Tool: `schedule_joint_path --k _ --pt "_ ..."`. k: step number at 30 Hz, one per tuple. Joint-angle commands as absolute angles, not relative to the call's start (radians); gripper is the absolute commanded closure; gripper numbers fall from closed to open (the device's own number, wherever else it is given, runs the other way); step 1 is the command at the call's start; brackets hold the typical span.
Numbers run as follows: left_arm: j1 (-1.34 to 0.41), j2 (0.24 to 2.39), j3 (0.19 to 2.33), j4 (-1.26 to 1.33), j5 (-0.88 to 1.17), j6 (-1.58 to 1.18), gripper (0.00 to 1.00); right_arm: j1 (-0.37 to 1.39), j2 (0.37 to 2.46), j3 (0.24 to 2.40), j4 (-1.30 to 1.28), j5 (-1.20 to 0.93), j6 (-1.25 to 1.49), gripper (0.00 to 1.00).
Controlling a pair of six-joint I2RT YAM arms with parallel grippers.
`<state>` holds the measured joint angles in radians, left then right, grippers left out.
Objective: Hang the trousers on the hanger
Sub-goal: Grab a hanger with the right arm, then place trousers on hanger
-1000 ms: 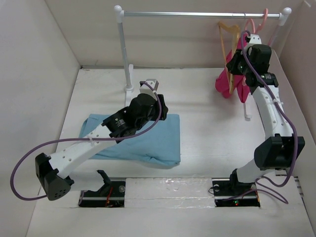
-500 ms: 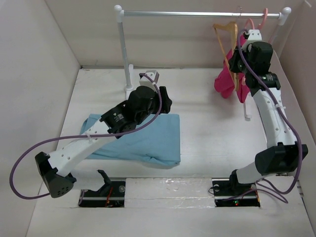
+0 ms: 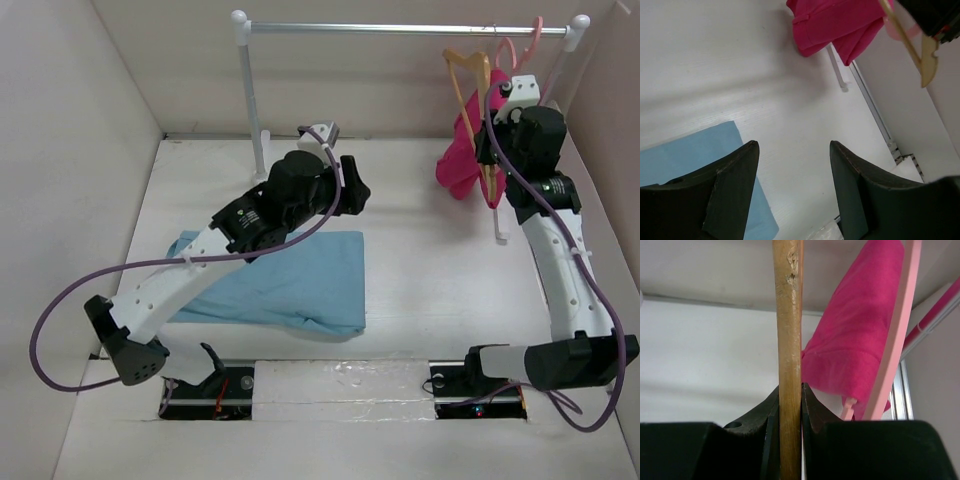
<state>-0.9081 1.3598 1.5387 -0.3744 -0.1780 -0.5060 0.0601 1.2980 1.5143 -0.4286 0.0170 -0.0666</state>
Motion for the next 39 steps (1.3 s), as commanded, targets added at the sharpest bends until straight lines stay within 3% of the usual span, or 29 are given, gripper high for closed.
schedule_joint_path --k 1,11,19,35,39 --pt "-0.908 1.374 1.617 -0.357 -0.103 -0.525 0.45 0.069 1.233 1.459 -0.359 0.008 -0.094 1.0" --pt "-0.956 1.545 1.779 -0.308 -0.061 -0.571 0.4 0.169 1.034 1.145 -0.367 0.011 -0.114 1.0" --pt "-0.976 1.664 1.723 -0.167 -0.087 -0.678 0.36 0.297 0.916 0.846 -0.342 0.098 -0.066 1.0" --pt "-0.976 1.913 1.793 -0.195 -0.212 -0.836 0.35 0.506 0.879 0.7 -0.305 0.256 0.037 1.0" --pt "-0.976 1.972 1.851 -0.213 -0.213 -0.836 0.43 0.57 0.908 0.7 -0.316 0.293 0.051 1.0"
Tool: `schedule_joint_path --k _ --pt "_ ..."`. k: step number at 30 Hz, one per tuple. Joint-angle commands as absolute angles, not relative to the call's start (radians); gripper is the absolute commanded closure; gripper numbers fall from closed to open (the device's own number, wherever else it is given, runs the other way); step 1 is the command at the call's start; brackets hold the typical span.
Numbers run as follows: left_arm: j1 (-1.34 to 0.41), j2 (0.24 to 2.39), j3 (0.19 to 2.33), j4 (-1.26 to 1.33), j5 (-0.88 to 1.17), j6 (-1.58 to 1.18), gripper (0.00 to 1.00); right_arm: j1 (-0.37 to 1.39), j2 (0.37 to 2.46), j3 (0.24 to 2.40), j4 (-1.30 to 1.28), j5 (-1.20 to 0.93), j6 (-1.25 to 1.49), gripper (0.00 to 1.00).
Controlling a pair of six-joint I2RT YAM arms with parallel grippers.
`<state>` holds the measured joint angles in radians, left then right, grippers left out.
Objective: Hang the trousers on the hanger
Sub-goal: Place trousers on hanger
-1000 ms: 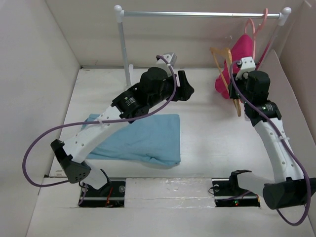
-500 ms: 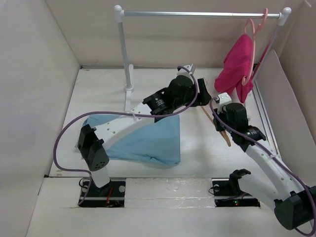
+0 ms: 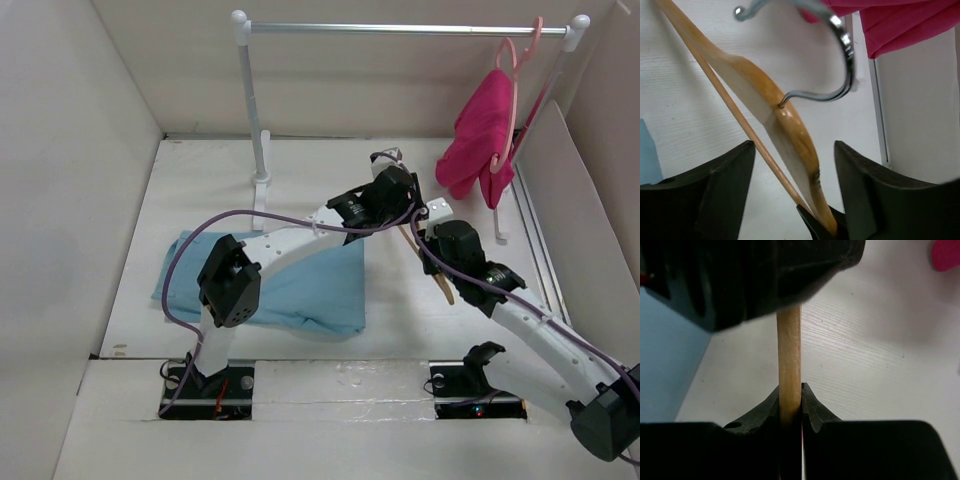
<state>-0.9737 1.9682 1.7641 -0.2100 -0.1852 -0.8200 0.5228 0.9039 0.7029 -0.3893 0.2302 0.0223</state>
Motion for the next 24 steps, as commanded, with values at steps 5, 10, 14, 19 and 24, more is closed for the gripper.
schedule_joint_path --k 5,10,14,19,24 --pt "-0.976 1.971 1.809 -0.201 -0.215 -0.839 0.86 0.601 0.91 0.673 -0.327 0.305 0.084 1.0" --pt "-0.976 1.924 1.699 -0.164 -0.193 -0.851 1.0 0.646 0.893 0.647 -0.388 0.324 0.133 0.78" --pt "-0.976 1.864 1.577 -0.108 -0.167 -0.874 1.0 0.637 0.825 0.627 -0.412 0.192 0.132 0.37" --pt "-0.976 1.747 1.379 -0.011 -0.147 -0.902 1.0 0.604 0.744 0.656 -0.479 0.042 0.094 0.27" --pt "-0.976 1.631 1.168 0.093 -0.192 -0.962 1.0 0.528 0.759 0.6 -0.385 -0.145 0.035 0.81"
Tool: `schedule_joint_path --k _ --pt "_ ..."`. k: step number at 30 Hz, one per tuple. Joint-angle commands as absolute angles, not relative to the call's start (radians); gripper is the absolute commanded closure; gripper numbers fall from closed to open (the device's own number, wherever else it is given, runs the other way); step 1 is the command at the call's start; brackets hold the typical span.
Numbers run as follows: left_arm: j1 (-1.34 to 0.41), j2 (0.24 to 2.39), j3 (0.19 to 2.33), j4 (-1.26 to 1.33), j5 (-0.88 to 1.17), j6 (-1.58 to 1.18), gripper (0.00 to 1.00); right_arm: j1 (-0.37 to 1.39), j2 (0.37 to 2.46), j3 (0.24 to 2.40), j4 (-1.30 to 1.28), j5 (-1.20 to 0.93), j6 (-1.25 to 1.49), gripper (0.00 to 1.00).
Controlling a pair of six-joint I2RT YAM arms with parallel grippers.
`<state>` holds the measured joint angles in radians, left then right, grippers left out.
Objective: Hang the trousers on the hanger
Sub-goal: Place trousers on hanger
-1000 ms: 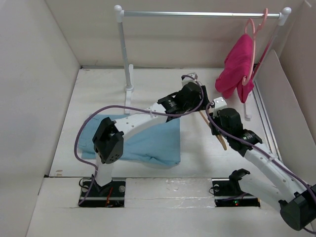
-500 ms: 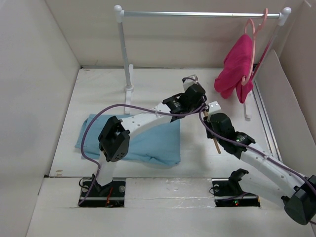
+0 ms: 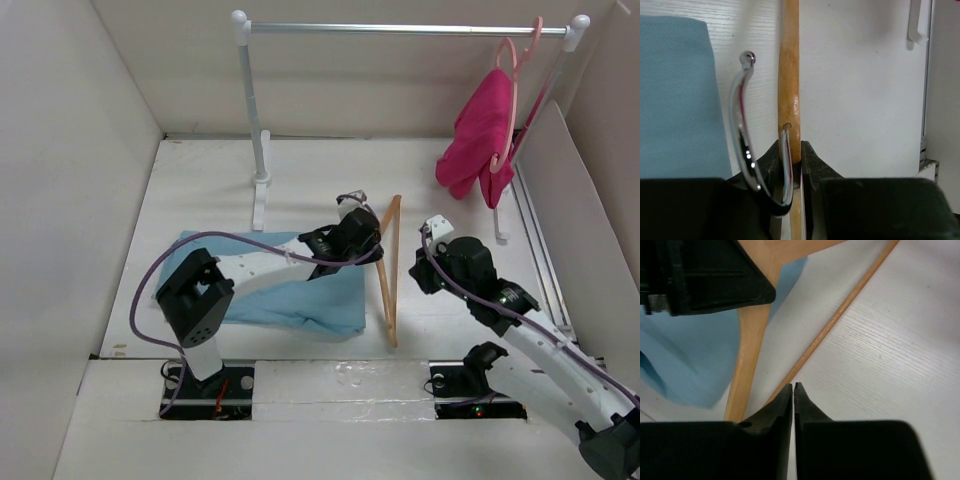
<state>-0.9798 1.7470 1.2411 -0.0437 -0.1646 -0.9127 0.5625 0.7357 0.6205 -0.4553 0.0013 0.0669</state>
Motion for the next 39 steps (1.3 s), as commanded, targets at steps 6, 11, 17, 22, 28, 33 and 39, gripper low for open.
schedule_joint_path --k 6,11,17,22,28,33,39 --pt "-0.976 1.625 1.092 0.11 -0.221 -0.986 1.0 0.485 1.016 0.525 -0.017 -0.386 0.064 1.0" --pt "-0.976 1.598 1.016 0.118 -0.224 -1.015 1.0 0.503 1.23 0.574 0.174 -0.442 0.097 0.83" --pt "-0.985 1.591 0.985 0.06 -0.251 -1.045 1.0 0.555 1.431 0.575 0.326 -0.414 0.204 0.6" --pt "-0.985 1.562 0.939 0.026 -0.275 -1.045 1.0 0.595 1.522 0.557 0.42 -0.411 0.294 0.47" --pt "-0.985 1.548 0.896 0.021 -0.276 -1.052 1.0 0.597 1.465 0.538 0.35 -0.373 0.319 0.5" --pt "-0.985 1.539 0.887 0.031 -0.267 -1.049 1.0 0.565 1.292 0.58 0.137 -0.278 0.259 0.73" --pt "-0.996 1.52 0.874 0.017 -0.285 -1.039 1.0 0.565 1.321 0.584 0.176 -0.397 0.293 0.5"
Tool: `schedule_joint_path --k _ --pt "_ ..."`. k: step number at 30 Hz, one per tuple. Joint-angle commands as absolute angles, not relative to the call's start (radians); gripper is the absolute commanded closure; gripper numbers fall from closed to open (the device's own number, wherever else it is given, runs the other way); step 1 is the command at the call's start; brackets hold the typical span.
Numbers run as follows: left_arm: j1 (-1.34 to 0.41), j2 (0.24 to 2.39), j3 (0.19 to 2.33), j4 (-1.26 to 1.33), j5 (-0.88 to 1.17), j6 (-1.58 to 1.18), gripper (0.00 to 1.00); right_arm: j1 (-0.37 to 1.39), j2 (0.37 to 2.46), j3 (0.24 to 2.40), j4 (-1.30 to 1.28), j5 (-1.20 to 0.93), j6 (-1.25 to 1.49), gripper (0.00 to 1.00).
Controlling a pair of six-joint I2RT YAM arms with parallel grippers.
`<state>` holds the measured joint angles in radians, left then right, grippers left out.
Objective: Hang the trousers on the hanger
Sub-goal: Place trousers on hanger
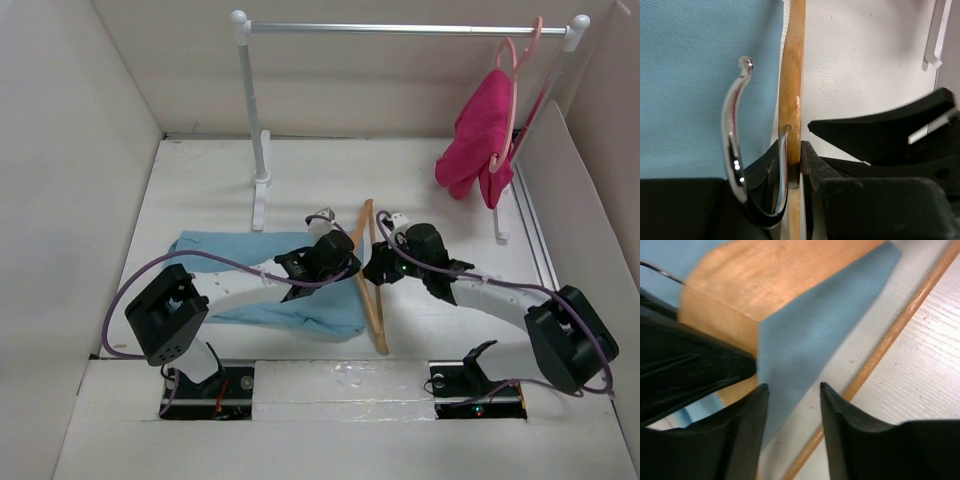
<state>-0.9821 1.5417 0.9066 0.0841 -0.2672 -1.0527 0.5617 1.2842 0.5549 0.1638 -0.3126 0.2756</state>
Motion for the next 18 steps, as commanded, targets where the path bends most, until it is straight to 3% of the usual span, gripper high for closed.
schedule_joint_path --k 1,8,11,12,13,15,17,18 --pt "-0.996 1.519 0.87 0.014 -0.288 -1.046 1.0 0.565 1.369 0.586 0.199 -0.425 0.296 0.46" --pt "-0.996 1.508 0.845 0.008 -0.296 -1.045 1.0 0.604 1.505 0.574 0.31 -0.399 0.38 0.35" --pt "-0.996 1.503 0.822 0.014 -0.29 -1.048 1.0 0.614 1.537 0.571 0.348 -0.402 0.4 0.36" --pt "-0.996 1.502 0.819 0.015 -0.29 -1.052 1.0 0.614 1.549 0.568 0.366 -0.402 0.413 0.41" --pt "-0.996 1.497 0.812 0.015 -0.293 -1.052 1.0 0.614 1.554 0.563 0.377 -0.399 0.419 0.62" --pt "-0.996 1.494 0.805 0.009 -0.299 -1.049 1.0 0.614 1.562 0.534 0.419 -0.405 0.445 0.82" --pt "-0.996 1.49 0.805 0.002 -0.301 -1.048 1.0 0.592 1.56 0.514 0.488 -0.422 0.462 1.0" --pt "-0.996 1.486 0.804 0.002 -0.307 -1.049 1.0 0.58 1.548 0.499 0.501 -0.429 0.469 1.0"
